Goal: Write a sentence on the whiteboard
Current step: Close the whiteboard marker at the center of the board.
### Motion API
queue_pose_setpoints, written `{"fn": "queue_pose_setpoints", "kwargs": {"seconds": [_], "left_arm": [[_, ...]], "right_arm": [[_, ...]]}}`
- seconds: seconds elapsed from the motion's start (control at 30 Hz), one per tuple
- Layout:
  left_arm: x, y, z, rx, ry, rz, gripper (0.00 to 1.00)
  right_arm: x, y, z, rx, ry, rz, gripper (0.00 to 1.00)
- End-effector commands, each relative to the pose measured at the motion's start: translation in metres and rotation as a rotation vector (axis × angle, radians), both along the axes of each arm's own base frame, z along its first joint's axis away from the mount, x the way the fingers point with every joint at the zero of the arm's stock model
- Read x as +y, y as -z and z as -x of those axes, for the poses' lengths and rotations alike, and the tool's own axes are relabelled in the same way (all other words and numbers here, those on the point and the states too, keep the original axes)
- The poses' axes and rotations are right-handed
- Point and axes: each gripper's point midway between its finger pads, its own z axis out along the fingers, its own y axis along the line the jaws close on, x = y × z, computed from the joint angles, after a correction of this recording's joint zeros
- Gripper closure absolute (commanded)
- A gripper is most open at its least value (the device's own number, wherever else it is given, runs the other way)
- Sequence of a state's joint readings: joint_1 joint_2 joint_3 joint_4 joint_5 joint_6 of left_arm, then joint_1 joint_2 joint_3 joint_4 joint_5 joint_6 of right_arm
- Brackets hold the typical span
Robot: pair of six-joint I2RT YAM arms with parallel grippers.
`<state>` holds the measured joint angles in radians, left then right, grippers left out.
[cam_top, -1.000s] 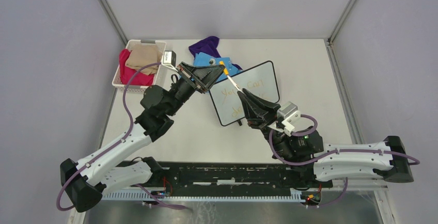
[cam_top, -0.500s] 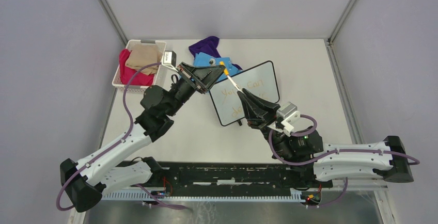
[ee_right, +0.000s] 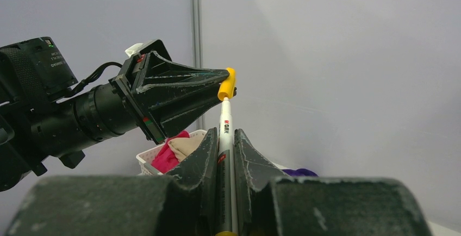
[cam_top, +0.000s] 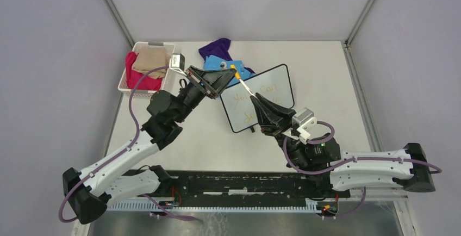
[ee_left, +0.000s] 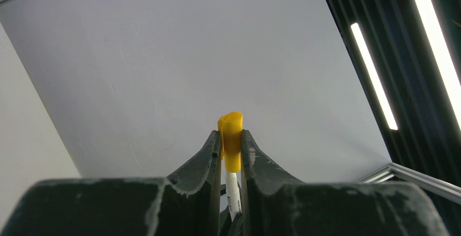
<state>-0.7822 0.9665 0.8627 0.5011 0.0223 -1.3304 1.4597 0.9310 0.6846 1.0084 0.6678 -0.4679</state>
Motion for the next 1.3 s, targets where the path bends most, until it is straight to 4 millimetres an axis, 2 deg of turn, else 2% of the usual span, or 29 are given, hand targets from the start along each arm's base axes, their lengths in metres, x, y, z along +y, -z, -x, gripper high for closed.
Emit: {"fn": "queue_pose_setpoints", "kwargs": {"seconds": [0.0,0.97,1.27], "left_arm": [[0.006,-0.023,0.008,-0.056,-0.002,0.037,0.98],[-0.008,-0.018,0.013,-0.046,0.025,0.023,0.98],[-0.014,-0.013,0.015,-0.028,-0.023,0.02,0.98]], "right_arm": [[-0.012,-0.025,0.0,0.0,0.017,-0.084,1.0],[-0.015,-0.024,-0.005,0.017,0.048,-0.104,1.0],[-0.024,-0.02,-0.011,0.064,0.091,-0.145,1.0]]}}
